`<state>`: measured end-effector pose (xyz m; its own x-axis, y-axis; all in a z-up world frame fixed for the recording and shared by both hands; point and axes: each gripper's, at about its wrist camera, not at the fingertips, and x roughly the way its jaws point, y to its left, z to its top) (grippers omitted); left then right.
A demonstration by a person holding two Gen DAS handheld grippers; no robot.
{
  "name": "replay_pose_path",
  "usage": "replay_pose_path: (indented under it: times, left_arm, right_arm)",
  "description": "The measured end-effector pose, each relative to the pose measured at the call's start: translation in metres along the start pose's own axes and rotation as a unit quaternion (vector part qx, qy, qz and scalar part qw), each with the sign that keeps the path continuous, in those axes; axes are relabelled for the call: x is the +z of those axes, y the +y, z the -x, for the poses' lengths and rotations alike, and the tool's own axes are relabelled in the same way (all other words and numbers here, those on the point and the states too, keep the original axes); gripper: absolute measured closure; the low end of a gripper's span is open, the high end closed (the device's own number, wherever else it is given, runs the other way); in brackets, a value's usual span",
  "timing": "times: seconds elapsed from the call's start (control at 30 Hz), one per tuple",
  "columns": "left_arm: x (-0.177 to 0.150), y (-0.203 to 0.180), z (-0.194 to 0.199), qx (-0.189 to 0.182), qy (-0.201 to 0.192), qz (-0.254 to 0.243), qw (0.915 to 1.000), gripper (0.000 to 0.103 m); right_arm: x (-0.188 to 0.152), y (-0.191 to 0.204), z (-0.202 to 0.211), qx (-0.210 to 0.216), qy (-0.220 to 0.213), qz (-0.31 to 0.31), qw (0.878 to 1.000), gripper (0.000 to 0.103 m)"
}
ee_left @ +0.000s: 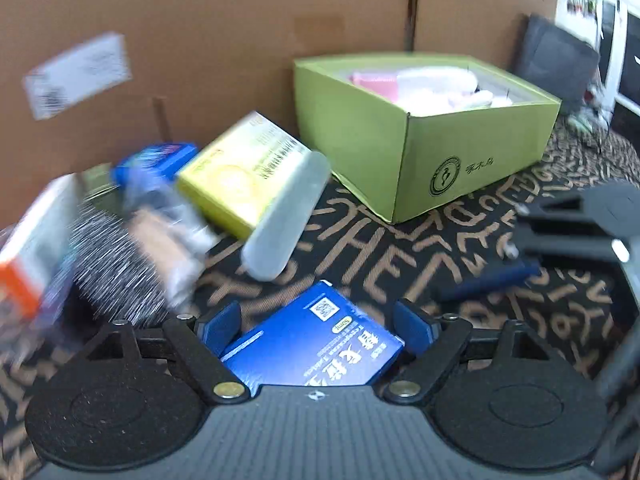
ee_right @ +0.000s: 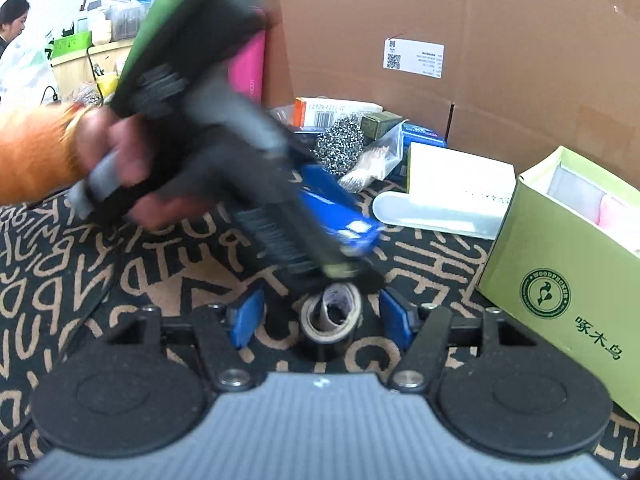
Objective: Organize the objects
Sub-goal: 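Grasp the blue medicine box with the left tool while the right tool grasps a tape roll, then lift the blue medicine box with the left tool while the right tool holds the tape roll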
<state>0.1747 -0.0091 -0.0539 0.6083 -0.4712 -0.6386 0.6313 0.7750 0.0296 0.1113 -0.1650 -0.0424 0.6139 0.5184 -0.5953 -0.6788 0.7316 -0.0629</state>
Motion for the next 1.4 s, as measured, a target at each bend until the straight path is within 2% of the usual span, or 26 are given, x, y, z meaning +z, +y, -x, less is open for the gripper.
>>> replay_pose_path:
  times: [0.23, 0.4, 0.43, 0.47, 0.5, 0.57, 0.6, 0.67, 0.73, 0.8, 0.87, 1.03, 1.1, 1.2, 1.33, 1.4]
  left_arm:
    - [-0.028, 0.011, 0.043, 0.043, -0.022, 0.051, 0.9975, 0.016]
    - [-0.030, 0.014, 0.044, 0.059, 0.002, 0.060, 0.9965, 0.018]
    - [-0.031, 0.014, 0.046, 0.063, 0.001, 0.062, 0.9961, 0.019]
    - [-0.031, 0.013, 0.047, 0.067, -0.001, 0.065, 0.9956, 0.026]
    - [-0.031, 0.012, 0.049, 0.070, -0.002, 0.068, 0.9952, 0.031]
    - [-0.029, 0.011, 0.050, 0.076, -0.004, 0.077, 0.9941, 0.034]
    - [-0.029, 0.011, 0.053, 0.076, -0.004, 0.082, 0.9938, 0.034]
    - [-0.028, 0.011, 0.060, 0.072, -0.017, 0.089, 0.9933, 0.030]
    - [-0.026, 0.011, 0.070, 0.088, -0.031, 0.095, 0.9911, 0.018]
    - [-0.025, 0.012, 0.079, 0.098, -0.039, 0.095, 0.9898, 0.016]
    - [-0.026, 0.012, 0.081, 0.100, -0.025, 0.085, 0.9910, 0.016]
    - [-0.042, 0.009, 0.064, 0.100, 0.040, 0.033, 0.9936, 0.014]
    - [-0.048, 0.011, 0.066, 0.091, 0.024, 0.050, 0.9943, 0.029]
    - [-0.043, 0.008, 0.064, 0.087, 0.030, 0.068, 0.9935, 0.032]
    - [-0.040, -0.003, 0.059, 0.104, 0.023, 0.053, 0.9929, 0.030]
    - [-0.038, -0.004, 0.057, 0.106, 0.020, 0.059, 0.9923, 0.036]
  right_arm:
    - [-0.005, -0.005, 0.004, 0.002, -0.003, -0.001, 1.000, 0.038]
    - [-0.006, -0.007, 0.006, -0.006, -0.008, -0.011, 1.000, 0.040]
    - [-0.005, -0.007, 0.006, -0.009, -0.010, -0.010, 1.000, 0.047]
    - [-0.005, -0.007, 0.007, -0.011, -0.011, -0.010, 1.000, 0.056]
    - [-0.005, -0.007, 0.007, -0.011, -0.012, -0.010, 1.000, 0.060]
    - [-0.005, -0.009, 0.008, -0.011, -0.014, -0.014, 1.000, 0.068]
    - [-0.006, -0.009, 0.008, -0.007, -0.014, -0.015, 1.000, 0.069]
    - [-0.005, -0.009, 0.007, -0.006, -0.012, -0.014, 1.000, 0.070]
    - [-0.005, -0.007, 0.007, -0.006, -0.011, -0.011, 1.000, 0.070]
    - [-0.005, -0.007, 0.007, -0.006, -0.012, -0.011, 1.000, 0.070]
    - [-0.005, -0.007, 0.007, -0.007, -0.011, -0.010, 1.000, 0.070]
    - [-0.005, -0.005, 0.007, -0.009, -0.010, -0.008, 1.000, 0.070]
    - [-0.005, -0.005, 0.007, -0.009, -0.009, -0.009, 1.000, 0.070]
    - [-0.005, -0.005, 0.007, -0.009, -0.010, -0.008, 1.000, 0.070]
    - [-0.005, -0.004, 0.008, -0.009, -0.011, -0.006, 1.000, 0.070]
    - [-0.005, -0.004, 0.008, -0.008, -0.011, -0.007, 1.000, 0.072]
